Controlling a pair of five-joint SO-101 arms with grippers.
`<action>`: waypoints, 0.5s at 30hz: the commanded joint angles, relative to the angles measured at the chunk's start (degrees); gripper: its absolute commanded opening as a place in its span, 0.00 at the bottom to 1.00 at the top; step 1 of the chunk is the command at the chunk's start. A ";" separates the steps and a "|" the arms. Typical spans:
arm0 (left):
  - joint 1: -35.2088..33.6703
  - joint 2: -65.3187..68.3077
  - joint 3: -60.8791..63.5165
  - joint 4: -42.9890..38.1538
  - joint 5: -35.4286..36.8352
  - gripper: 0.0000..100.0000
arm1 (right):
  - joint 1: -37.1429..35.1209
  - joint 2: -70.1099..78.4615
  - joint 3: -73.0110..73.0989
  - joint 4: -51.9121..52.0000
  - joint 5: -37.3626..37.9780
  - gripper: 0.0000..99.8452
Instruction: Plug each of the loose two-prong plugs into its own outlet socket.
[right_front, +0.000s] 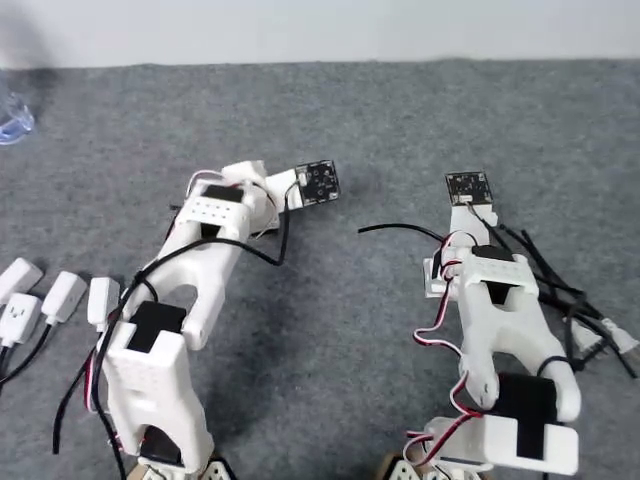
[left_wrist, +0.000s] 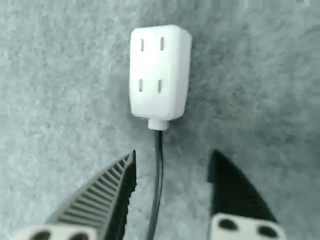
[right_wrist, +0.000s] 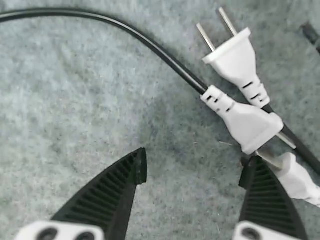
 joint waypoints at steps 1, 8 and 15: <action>0.00 -0.62 3.91 -9.67 1.14 0.15 | -0.40 -0.22 -0.88 -0.57 0.70 0.29; 0.00 -0.44 10.95 -17.85 1.14 0.15 | -0.40 -0.13 -0.88 -0.57 0.70 0.29; 0.35 0.53 14.46 -23.74 1.23 0.15 | -0.40 -0.04 -0.88 -0.48 0.79 0.29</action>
